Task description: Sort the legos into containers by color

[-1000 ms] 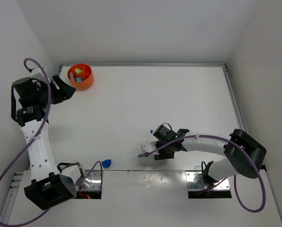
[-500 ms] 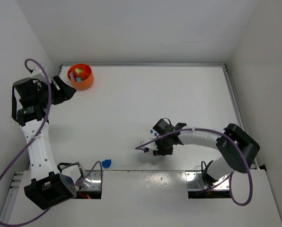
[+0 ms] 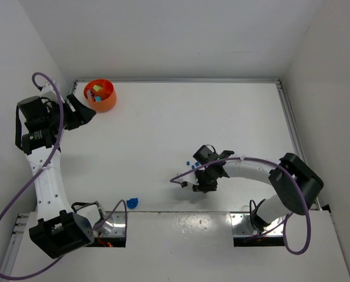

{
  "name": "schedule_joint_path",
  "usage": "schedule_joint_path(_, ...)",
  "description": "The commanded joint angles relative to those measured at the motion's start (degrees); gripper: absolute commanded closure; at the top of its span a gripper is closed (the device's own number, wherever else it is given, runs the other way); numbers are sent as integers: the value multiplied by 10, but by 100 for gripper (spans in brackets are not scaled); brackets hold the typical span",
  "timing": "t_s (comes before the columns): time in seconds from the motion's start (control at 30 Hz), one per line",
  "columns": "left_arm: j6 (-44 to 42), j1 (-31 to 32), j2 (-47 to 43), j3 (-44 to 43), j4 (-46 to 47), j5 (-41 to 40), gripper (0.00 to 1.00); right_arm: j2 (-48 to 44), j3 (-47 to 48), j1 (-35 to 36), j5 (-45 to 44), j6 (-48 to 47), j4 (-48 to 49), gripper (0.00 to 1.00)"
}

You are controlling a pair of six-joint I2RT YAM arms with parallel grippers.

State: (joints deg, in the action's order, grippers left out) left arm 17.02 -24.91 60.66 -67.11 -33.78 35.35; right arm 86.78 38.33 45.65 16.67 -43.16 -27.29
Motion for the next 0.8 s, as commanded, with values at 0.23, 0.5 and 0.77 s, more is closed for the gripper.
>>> schedule_joint_path(0.23,5,-7,-2,-6,18,10,34,58,-3,-14,-15,-23,-54,80)
schedule_joint_path(0.5,10,-7,9,-6,18,21,34,58,-9,-20,-20,-29,-66,87)
schedule_joint_path(0.77,15,-7,-16,31,43,51,34,65,40,-20,15,15,-74,100)
